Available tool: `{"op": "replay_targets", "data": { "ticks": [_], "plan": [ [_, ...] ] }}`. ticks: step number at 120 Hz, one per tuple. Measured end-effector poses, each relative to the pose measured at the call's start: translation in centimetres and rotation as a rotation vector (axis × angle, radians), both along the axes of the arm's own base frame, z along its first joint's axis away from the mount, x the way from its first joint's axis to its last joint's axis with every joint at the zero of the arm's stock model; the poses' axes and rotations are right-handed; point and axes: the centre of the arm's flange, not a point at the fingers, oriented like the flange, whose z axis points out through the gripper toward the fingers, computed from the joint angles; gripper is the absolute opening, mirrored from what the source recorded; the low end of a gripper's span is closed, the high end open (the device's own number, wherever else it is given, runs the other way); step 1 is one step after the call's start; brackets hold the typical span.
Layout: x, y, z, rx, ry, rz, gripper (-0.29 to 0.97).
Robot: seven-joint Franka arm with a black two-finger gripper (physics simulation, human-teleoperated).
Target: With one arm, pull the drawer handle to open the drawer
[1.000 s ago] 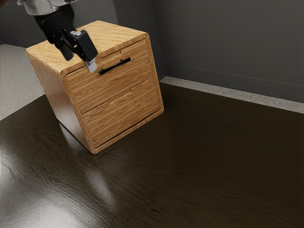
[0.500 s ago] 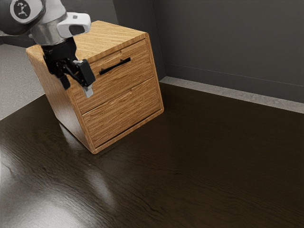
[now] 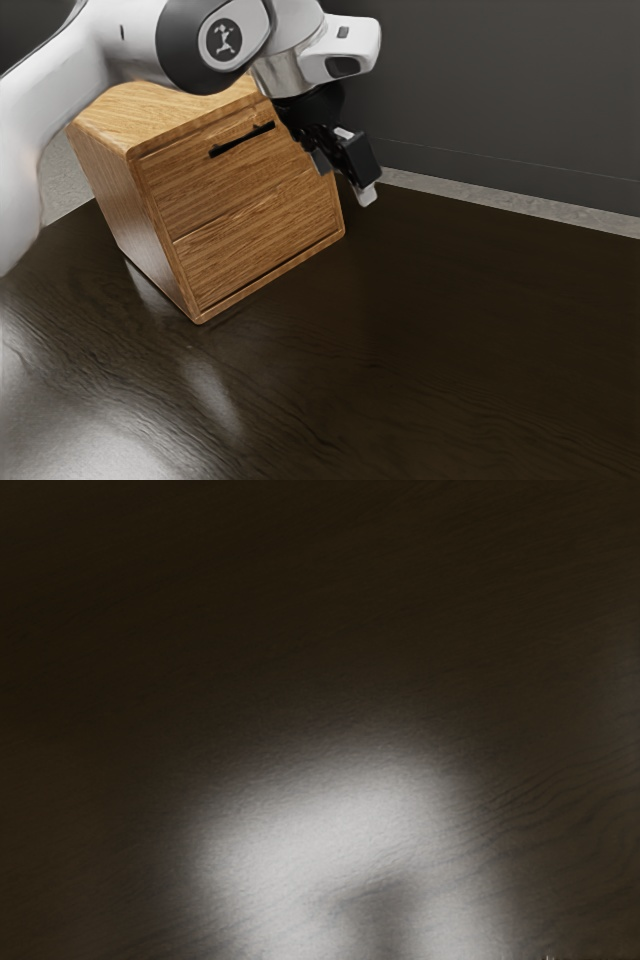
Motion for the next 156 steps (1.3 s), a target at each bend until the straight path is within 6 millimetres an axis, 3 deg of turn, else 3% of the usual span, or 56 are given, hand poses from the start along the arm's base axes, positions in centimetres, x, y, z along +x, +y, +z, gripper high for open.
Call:
{"op": "replay_targets", "data": {
  "ticks": [24,49,63,87,105,127,156],
  "plan": [
    [0.0,1.8,0.0,0.032,0.014,0.003,0.68],
    [0.3,7.2,-0.4,0.123,0.031,0.077,0.68],
    [0.8,9.2,0.3,0.177,0.013,0.107,0.68],
    [1.9,10.3,-0.3,0.279,0.015,0.123,0.68],
    [3.0,10.7,-1.8,0.349,0.037,0.124,0.68],
    [3.0,12.3,-0.9,0.388,0.016,0.149,0.68],
    [4.0,13.3,-2.5,0.401,0.036,0.155,0.68]
  ]
}}
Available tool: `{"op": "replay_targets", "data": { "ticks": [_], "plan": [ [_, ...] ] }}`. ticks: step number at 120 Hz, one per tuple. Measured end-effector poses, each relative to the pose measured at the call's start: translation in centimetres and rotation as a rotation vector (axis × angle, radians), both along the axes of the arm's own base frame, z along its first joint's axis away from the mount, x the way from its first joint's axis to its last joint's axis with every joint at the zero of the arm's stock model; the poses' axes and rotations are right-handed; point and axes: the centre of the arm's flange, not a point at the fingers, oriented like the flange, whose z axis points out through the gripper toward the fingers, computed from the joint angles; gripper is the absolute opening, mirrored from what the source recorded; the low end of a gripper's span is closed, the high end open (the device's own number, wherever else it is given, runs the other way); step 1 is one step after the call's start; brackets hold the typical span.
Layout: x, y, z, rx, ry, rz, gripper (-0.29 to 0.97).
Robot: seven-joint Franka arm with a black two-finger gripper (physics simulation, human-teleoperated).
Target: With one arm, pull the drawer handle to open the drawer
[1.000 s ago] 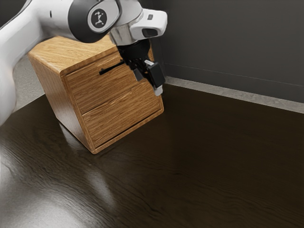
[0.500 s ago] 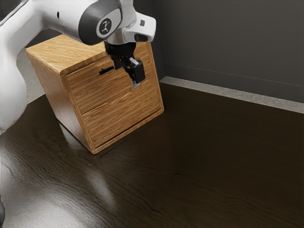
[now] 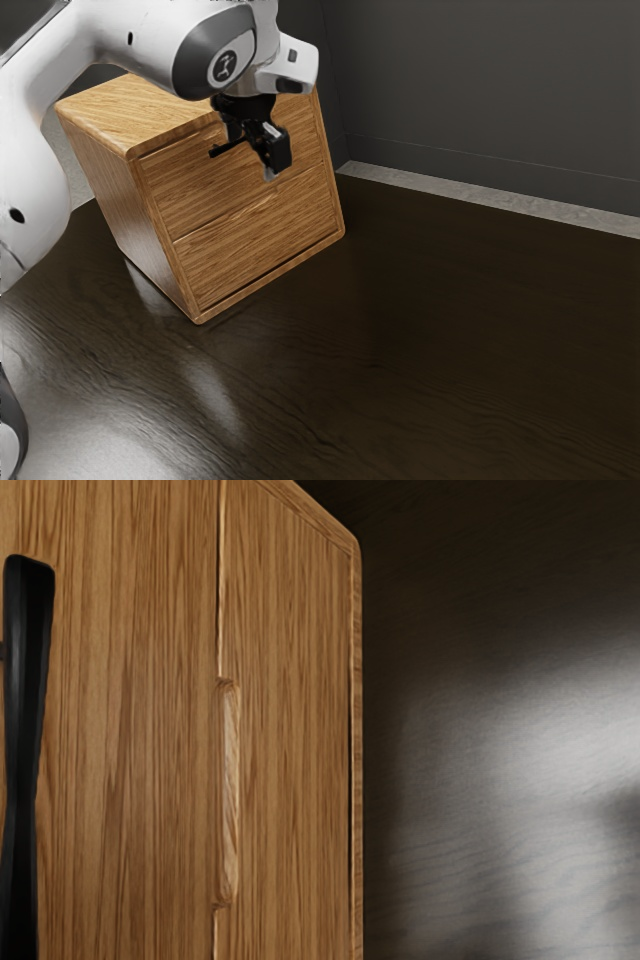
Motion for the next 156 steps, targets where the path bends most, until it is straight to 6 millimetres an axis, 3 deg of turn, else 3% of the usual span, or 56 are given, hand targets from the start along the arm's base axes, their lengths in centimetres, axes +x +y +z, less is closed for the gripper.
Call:
{"op": "replay_targets", "data": {
  "ticks": [30,47,67,89,112,156],
  "plan": [
    [0.3,0.1,-0.7,0.000,0.007,-0.002,0.68],
    [0.1,1.8,-0.4,0.001,0.001,0.021,0.68],
    [1.8,2.0,-2.3,0.003,0.006,0.014,0.68],
    [2.6,2.7,-1.5,0.007,-0.041,0.012,0.68],
    [3.8,2.5,-2.0,0.011,-0.074,-0.012,0.68],
    [4.1,3.6,-1.6,0.016,-0.111,-0.021,0.68]
  ]
}}
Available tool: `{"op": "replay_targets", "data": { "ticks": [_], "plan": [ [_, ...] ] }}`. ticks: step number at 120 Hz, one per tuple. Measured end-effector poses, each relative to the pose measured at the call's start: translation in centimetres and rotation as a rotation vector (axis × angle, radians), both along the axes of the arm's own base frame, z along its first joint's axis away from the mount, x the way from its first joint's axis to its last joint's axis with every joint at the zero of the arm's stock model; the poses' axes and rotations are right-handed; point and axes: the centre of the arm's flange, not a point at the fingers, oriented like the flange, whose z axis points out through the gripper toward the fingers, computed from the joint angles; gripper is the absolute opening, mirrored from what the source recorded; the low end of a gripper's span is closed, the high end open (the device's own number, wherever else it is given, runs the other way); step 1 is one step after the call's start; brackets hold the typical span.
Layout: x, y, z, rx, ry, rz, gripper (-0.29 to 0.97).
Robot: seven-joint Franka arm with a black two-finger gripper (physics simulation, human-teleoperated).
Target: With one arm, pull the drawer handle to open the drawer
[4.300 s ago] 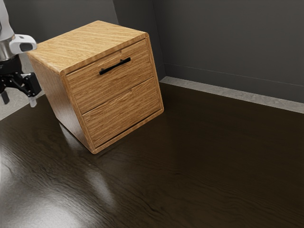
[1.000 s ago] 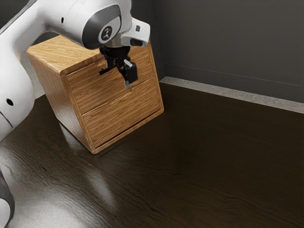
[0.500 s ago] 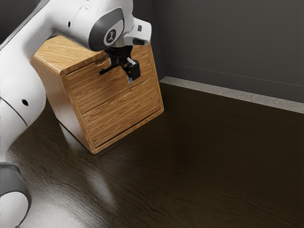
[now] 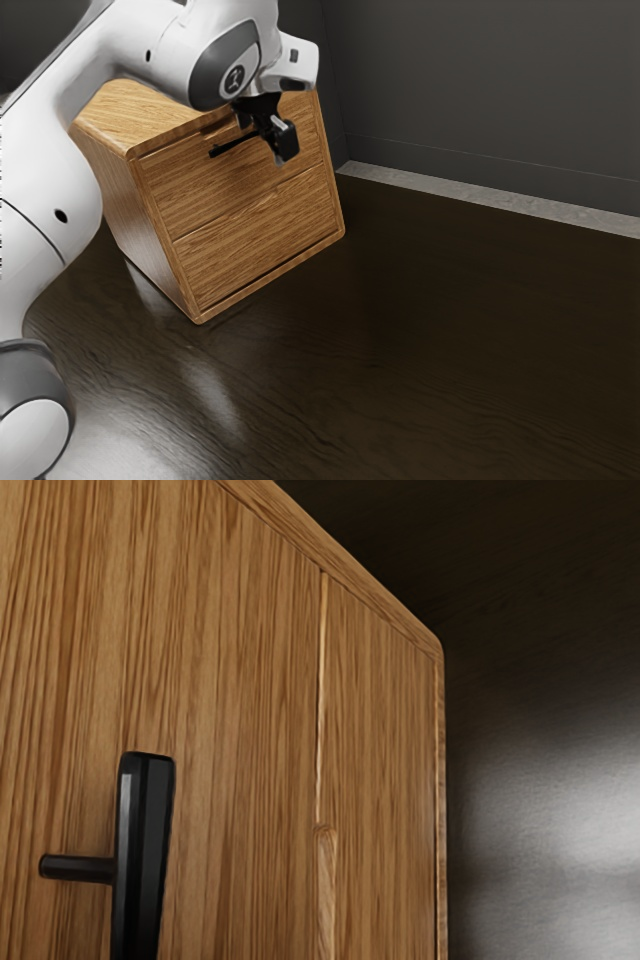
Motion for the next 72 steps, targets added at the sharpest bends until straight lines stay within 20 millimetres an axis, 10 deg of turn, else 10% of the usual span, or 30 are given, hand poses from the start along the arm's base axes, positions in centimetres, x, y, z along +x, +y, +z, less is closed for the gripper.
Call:
{"op": "replay_targets", "data": {
  "ticks": [72],
  "plan": [
    [0.3,0.1,-1.7,-0.018,0.028,-0.005,0.68]
  ]
}}
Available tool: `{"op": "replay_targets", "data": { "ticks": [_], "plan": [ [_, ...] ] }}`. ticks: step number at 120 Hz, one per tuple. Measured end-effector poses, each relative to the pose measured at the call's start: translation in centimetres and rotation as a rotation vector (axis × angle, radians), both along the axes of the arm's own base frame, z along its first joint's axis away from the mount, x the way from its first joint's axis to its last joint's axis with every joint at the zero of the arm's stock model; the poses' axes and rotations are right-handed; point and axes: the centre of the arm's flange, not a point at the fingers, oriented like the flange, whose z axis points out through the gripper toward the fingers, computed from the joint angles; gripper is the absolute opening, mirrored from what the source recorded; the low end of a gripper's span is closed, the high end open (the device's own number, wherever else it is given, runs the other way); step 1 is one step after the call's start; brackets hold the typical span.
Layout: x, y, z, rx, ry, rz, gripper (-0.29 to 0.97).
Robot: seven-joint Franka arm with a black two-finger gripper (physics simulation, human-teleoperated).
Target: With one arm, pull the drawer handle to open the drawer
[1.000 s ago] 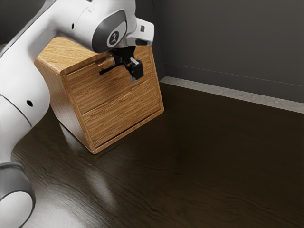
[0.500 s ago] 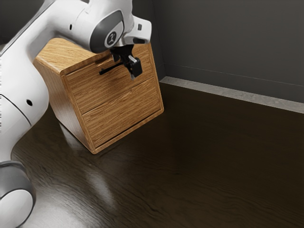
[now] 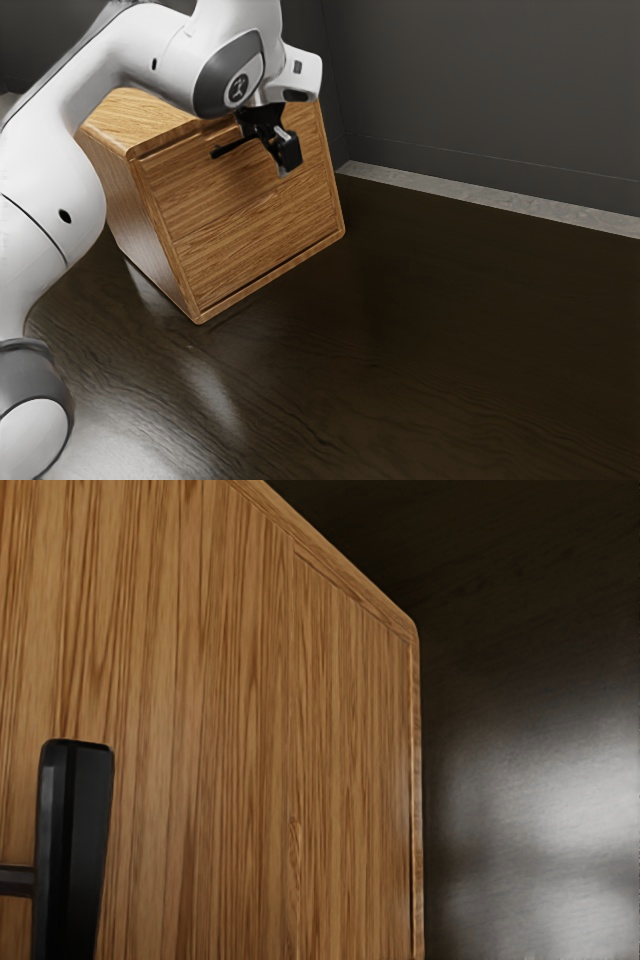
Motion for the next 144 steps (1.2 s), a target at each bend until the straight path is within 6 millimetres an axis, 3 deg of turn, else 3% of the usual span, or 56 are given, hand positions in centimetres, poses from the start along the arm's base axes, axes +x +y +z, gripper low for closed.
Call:
{"op": "replay_targets", "data": {
  "ticks": [22,88,98,101,106,110,121,134,144],
  "plan": [
    [0.0,-0.1,-0.1,-0.006,0.001,-0.002,0.68],
    [0.3,-3.5,-0.1,-0.031,0.002,-0.047,0.70],
    [0.4,-3.7,-0.3,-0.035,0.004,-0.049,0.66],
    [0.4,-3.8,-0.4,-0.035,0.005,-0.050,0.73],
    [0.4,-3.9,-0.4,-0.037,0.005,-0.050,0.65],
    [0.4,-4.0,-0.4,-0.038,0.005,-0.051,0.75],
    [0.4,-4.0,-0.5,-0.044,0.006,-0.051,0.64],
    [0.4,-4.5,-0.6,-0.046,0.010,-0.054,0.65],
    [0.4,-4.6,-0.6,-0.044,0.011,-0.053,0.48]
  ]
}}
